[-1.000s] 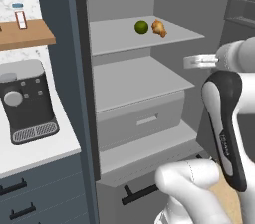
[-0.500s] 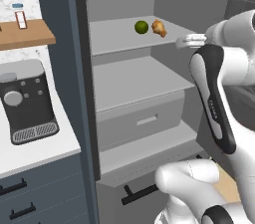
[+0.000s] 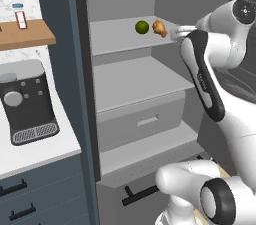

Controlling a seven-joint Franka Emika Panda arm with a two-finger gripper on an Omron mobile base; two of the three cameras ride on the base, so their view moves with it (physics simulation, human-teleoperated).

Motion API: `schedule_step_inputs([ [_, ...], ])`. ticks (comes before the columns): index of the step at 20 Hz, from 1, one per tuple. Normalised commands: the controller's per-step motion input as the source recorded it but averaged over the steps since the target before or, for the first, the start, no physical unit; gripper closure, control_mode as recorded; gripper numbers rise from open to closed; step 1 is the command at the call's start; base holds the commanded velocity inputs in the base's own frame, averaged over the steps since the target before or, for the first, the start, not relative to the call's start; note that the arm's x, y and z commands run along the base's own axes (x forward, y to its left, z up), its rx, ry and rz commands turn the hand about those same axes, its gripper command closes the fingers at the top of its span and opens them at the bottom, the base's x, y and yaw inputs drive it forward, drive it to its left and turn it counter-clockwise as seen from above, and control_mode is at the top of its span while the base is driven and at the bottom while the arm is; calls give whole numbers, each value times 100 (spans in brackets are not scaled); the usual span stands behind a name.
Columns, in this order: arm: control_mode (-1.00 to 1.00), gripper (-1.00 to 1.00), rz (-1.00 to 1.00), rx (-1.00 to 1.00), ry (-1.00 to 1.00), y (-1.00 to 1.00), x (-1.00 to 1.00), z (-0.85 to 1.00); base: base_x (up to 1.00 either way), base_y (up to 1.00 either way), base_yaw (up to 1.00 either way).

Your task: Place one lime and one chicken drumstick in each tupperware on the nearby counter, to pack two identical lunches.

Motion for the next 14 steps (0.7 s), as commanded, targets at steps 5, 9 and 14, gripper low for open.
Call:
schedule_step_inputs([
  [5, -100, -100, 0, 0, 4, -3, 68, 0, 0, 0, 0],
  [9, -100, -100, 0, 0, 3, 0, 62, -3, 0, 0, 0],
  [14, -100, -100, 0, 0, 5, -4, 58, -11, 0, 0, 0],
])
